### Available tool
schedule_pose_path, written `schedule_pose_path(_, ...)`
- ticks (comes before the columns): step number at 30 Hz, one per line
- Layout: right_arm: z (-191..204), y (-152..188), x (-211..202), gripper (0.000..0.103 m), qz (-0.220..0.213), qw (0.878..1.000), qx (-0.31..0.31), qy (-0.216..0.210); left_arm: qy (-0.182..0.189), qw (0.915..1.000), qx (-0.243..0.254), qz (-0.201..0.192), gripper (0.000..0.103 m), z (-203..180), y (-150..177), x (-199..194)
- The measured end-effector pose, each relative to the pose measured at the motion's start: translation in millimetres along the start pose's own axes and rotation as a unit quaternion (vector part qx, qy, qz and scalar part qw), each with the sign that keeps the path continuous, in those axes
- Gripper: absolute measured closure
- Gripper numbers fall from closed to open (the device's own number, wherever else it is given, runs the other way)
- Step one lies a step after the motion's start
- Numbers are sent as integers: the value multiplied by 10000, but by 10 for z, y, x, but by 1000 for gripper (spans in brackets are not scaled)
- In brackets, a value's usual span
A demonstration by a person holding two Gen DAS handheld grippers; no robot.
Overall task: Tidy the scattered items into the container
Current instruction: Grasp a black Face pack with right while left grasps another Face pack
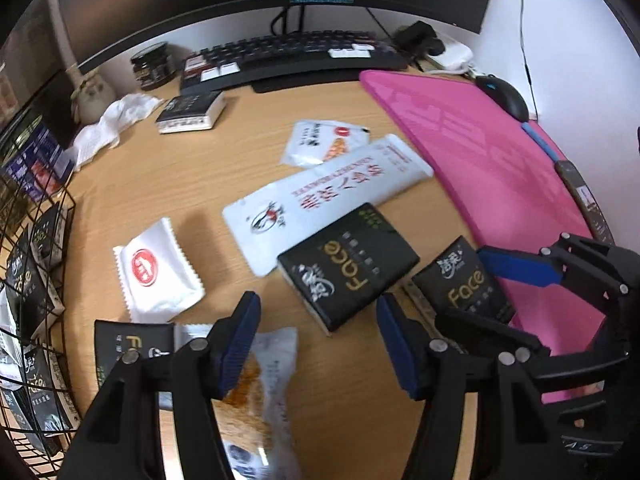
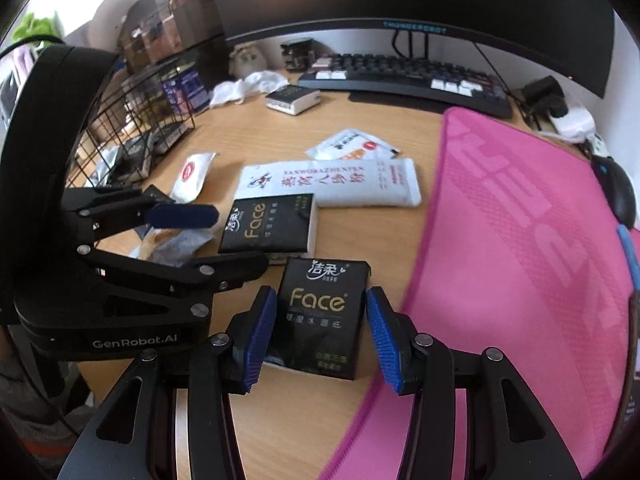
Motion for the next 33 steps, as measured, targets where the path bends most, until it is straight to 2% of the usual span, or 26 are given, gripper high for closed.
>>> schedule_pose_path(3,63,33,65,48,155,9998,-140,12,7,10000,-63,-57,36,59,-11,-43)
schedule_pose_path(7,108,50,99,47,42,9994,-315,105,-11,10000,-65,-66,36,53,-13,-65)
schedule_pose_path(9,63,39,87,57,22,9992,-333,200,34,10000,-42,-62,36,19,-18,-83)
schedule_pose_path(13,-108,-46,-63,57,-159,9992,-188,306,176,9997,-44,-168,35,-92,-105,-147)
schedule_pose_path(17,-306,-96,-170,57,-275,9986,-17,443,163,9998,-99,-115,35,-199,-191,-67)
schedule_pose_path(23,-363,-44,-186,57,-233,9992,49,330,-56,9998,-138,-159,22,-251,-284,76)
schedule_pose_path(26,-391,-26,-175,57,-223,9993,111,279,-116,9998,-152,-92,22,-218,-306,149)
schedule_pose_path(30,-439,-9,-174,57,-228,9991,189,290,-43,9990,-446,42,22,-121,-283,227)
schedule_pose_path(33,-440,-16,-153,57,-226,9992,203,276,49,9996,-274,91,22,-188,-265,228)
Point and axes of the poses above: each gripper's, at about its wrist camera, not at the fingertips, and x roughly the way its jaws point, z to its left, y to its underside, the point moved 6 cm from there along x, roughly the way its jaws point, and after that the axes turned 2 degrees about -z, right-handed, at the moved point
